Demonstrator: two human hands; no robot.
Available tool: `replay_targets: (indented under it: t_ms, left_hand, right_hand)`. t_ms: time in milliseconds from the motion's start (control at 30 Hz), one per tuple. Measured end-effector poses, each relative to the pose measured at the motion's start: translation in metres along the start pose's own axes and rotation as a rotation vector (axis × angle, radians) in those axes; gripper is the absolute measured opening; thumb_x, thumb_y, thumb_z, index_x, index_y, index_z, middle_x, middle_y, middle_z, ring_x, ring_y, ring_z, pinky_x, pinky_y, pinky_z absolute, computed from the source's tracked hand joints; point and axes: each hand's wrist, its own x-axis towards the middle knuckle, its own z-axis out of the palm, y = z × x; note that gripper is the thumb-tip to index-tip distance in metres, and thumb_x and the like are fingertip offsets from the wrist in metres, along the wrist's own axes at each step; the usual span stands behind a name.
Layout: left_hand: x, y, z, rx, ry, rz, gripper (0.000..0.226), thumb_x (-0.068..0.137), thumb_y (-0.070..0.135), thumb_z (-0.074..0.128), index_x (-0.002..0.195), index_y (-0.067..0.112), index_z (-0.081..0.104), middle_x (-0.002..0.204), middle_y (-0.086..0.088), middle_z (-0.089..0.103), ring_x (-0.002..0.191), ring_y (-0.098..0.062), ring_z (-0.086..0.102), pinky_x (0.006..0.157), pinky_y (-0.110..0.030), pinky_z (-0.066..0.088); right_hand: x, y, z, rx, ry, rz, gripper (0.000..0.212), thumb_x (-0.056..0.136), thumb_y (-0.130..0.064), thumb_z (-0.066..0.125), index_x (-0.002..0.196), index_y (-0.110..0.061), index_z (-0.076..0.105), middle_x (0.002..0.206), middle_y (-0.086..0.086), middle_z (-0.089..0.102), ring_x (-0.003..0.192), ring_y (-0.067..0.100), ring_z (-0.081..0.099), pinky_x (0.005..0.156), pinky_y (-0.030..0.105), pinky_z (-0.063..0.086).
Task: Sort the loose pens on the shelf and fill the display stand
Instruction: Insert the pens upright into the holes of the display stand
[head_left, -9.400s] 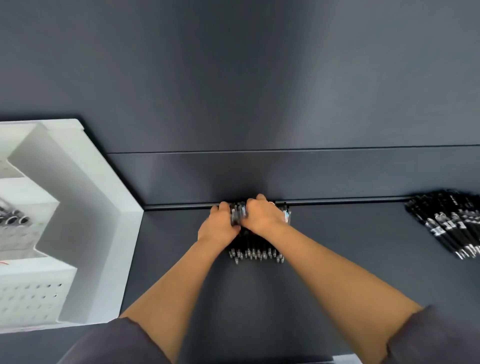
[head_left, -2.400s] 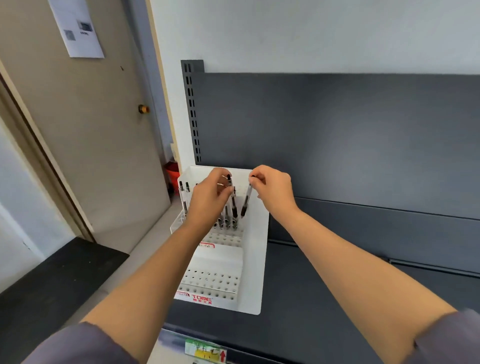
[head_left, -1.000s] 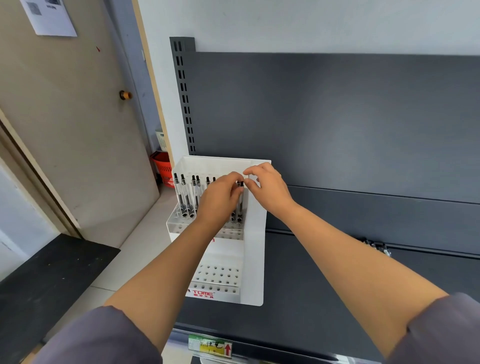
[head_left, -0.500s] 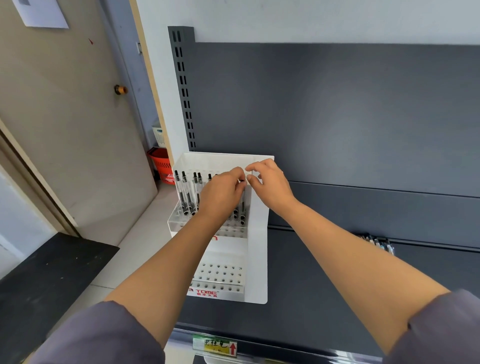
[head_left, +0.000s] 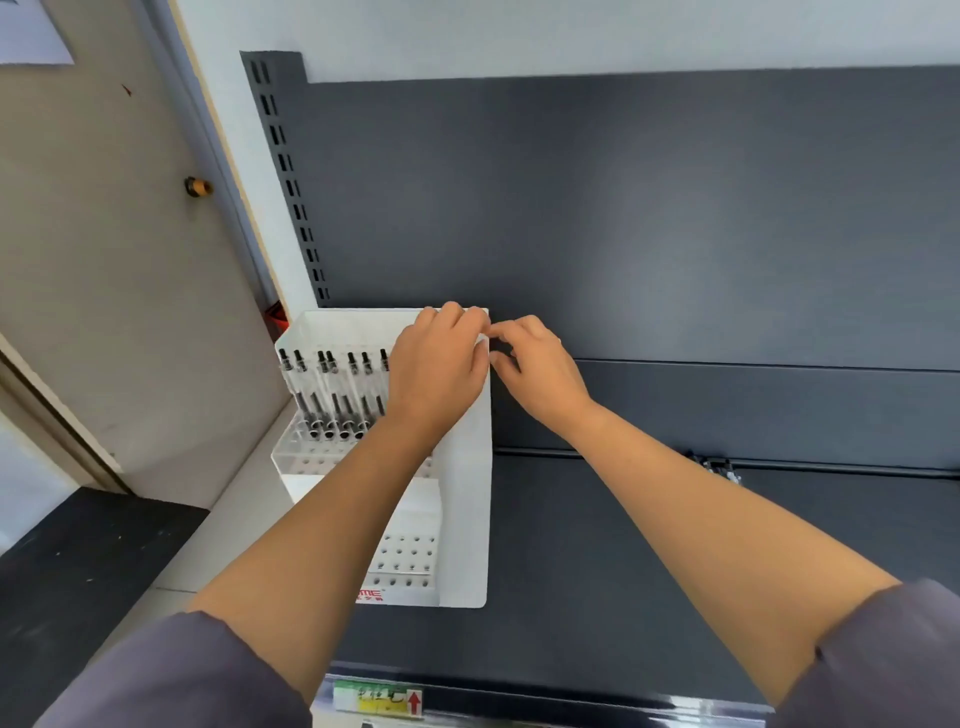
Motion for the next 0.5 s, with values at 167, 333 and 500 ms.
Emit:
replay_targets:
  t_ms: [167, 333, 500]
  left_hand:
    - [0.001, 0.071, 0.047, -0.071, -0.110, 0.050, 0.011, 0.091, 0.019, 0.048, 0.095, 0.015, 0.058, 0.087, -0.001, 0.060, 0.081, -0.023, 0.051, 0.061, -0.030, 0.033]
    - [-0.004, 0.147, 0.104, -0.106, -0.269, 0.036, 0.016, 0.093, 0.024, 0.045, 0.101, 0.018, 0.057, 0.091, 0.001, 0.061, 0.087, -0.021, 0.050, 0.067, -0.031, 0.036]
    - [-0.008, 0.190, 0.143, -0.104, -0.402, -0.025, 0.014, 0.093, 0.024, 0.045, 0.101, 0.020, 0.056, 0.092, 0.003, 0.061, 0.089, -0.020, 0.050, 0.065, -0.028, 0.034]
  right_hand:
    - [-0.037, 0.072, -0.046, -0.220, -0.096, 0.030, 0.028, 0.098, -0.028, 0.045, 0.121, -0.021, 0.059, 0.115, 0.003, 0.056, 0.107, 0.027, 0.052, 0.082, 0.040, 0.049]
    - [-0.075, 0.157, -0.093, -0.256, -0.205, 0.111, 0.025, 0.099, -0.027, 0.043, 0.115, -0.020, 0.062, 0.107, 0.004, 0.059, 0.106, 0.028, 0.051, 0.084, 0.039, 0.047]
    - [-0.096, 0.216, -0.111, -0.223, -0.302, 0.192, 0.023, 0.097, -0.025, 0.043, 0.109, -0.022, 0.063, 0.106, 0.002, 0.061, 0.103, 0.026, 0.053, 0.082, 0.038, 0.048]
